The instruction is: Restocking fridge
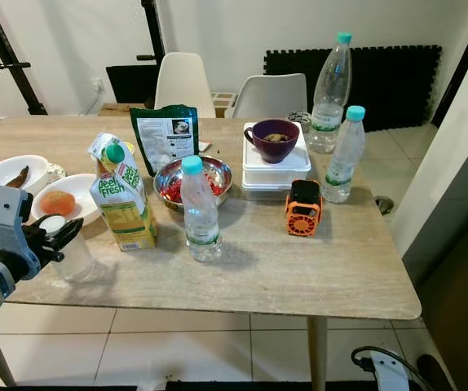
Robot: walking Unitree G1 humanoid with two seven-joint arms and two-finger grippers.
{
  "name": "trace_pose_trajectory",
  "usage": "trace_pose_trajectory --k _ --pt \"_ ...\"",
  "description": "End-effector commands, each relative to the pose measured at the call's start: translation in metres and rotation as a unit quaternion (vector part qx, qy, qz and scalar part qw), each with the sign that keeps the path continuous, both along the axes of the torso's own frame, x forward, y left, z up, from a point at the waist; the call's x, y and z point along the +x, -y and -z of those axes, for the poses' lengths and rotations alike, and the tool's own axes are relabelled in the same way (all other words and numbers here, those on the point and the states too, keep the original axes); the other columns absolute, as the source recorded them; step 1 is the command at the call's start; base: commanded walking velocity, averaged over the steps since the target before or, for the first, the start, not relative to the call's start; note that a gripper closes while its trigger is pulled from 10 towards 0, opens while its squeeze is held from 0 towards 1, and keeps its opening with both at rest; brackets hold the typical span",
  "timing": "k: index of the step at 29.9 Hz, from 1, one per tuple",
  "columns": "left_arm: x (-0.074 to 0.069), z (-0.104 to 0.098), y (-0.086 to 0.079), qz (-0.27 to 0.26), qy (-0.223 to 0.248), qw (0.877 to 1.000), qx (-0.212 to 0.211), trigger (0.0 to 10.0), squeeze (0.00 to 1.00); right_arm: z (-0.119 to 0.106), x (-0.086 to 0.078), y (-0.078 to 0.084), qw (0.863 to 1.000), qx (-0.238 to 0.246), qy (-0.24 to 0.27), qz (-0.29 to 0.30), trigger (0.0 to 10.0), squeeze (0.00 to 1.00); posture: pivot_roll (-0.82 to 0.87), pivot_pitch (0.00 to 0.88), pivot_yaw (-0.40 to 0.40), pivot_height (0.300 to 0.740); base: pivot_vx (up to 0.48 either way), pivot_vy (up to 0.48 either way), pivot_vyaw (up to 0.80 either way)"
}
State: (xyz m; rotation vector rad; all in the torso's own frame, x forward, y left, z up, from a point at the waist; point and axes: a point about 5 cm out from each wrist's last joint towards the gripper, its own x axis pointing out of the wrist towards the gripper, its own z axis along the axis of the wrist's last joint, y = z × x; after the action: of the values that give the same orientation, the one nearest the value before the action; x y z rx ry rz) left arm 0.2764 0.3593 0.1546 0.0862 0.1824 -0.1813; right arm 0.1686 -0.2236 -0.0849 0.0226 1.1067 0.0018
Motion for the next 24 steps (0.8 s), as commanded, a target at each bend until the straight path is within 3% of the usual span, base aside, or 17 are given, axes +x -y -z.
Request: trace_pose_trajectory --k 1,9,15,16,18,20,21,24 --pt "0.000 0.007 0.004 0.004 -0.003 1.000 -0.011 0.0 0.00 0.002 -0.003 0.000 1.000 -0.003 -0.007 -0.004 10.0 0.00 -0.02 0.000 0.014 0.740 0.000 0.000 0.00" --pt "0.002 0.011 0.011 0.022 -0.002 0.999 -0.024 0.0 0.00 0.001 -0.003 0.000 1.000 -0.004 -0.006 -0.003 10.0 0.00 -0.02 0.000 0.014 0.740 0.000 0.000 0.00" --pt "0.003 0.011 0.028 0.082 0.011 0.995 -0.047 0.0 0.00 0.002 -0.004 0.001 1.000 -0.004 -0.008 -0.003 10.0 0.00 -0.02 0.000 0.014 0.740 0.000 0.000 0.00" --pt "-0.002 0.009 0.054 0.176 0.030 0.981 -0.078 10.0 0.00 0.002 -0.005 0.000 1.000 -0.003 -0.008 -0.002 10.0 0.00 -0.02 0.000 0.018 0.740 0.000 0.000 0.00" --pt "-0.002 0.009 0.054 0.176 0.030 0.981 -0.078 10.0 0.00 0.002 -0.005 0.000 1.000 -0.003 -0.008 -0.002 10.0 0.00 -0.02 0.000 0.018 0.740 0.000 0.000 0.00" --pt "-0.005 0.009 0.072 0.238 0.042 0.965 -0.105 10.0 0.00 0.002 -0.005 0.000 1.000 -0.001 -0.008 0.000 10.0 0.00 -0.02 0.000 0.021 0.740 0.000 0.000 0.00" --pt "-0.005 0.009 0.072 0.238 0.042 0.965 -0.105 10.0 0.00 0.002 -0.005 0.000 1.000 -0.001 -0.008 0.000 10.0 0.00 -0.02 0.000 0.021 0.740 0.000 0.000 0.00" --pt "-0.008 0.009 0.086 0.283 0.055 0.949 -0.131 10.0 0.00 0.002 -0.005 0.000 1.000 -0.001 -0.008 0.002 10.0 0.00 -0.02 0.000 0.024 0.740 0.000 0.000 0.00"
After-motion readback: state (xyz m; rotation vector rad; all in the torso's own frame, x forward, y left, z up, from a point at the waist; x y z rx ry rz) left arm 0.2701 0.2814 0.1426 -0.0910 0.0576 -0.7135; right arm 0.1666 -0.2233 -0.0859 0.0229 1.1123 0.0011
